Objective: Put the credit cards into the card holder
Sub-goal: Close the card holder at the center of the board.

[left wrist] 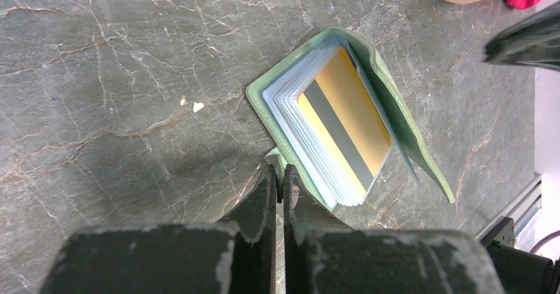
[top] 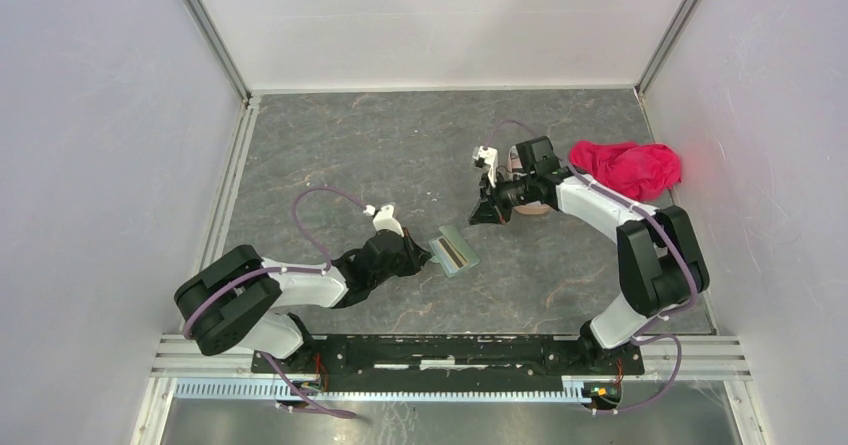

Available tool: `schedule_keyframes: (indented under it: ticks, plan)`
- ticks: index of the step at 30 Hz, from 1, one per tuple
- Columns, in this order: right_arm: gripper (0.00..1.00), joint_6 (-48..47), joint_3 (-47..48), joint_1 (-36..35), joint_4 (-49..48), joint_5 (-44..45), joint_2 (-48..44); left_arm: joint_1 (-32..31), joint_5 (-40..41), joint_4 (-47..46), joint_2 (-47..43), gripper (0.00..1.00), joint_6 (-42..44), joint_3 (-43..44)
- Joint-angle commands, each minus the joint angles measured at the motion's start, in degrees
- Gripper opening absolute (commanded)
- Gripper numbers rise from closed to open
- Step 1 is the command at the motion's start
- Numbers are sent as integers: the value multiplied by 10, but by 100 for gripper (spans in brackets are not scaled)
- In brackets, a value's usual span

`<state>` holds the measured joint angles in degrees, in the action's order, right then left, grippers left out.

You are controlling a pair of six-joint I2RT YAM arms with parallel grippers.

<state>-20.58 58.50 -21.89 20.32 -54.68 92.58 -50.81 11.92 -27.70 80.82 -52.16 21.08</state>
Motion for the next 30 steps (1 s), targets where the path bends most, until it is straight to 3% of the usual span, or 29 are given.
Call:
schedule_keyframes:
  ticks: [1,8,20,30]
  plan:
    - [4,1,-35,3,-29,91,7,4,6,-36,-8,2,-2,-3]
    - [0,-16,-29,-47,-2,77,61,4,-5,-55,-21,2,10,-5]
    - [0,62,-52,-100,-82,91,99,4,-26,-103,-23,2,19,-16]
    - [0,106,-66,-110,-119,81,108,5,-55,-55,16,2,44,43]
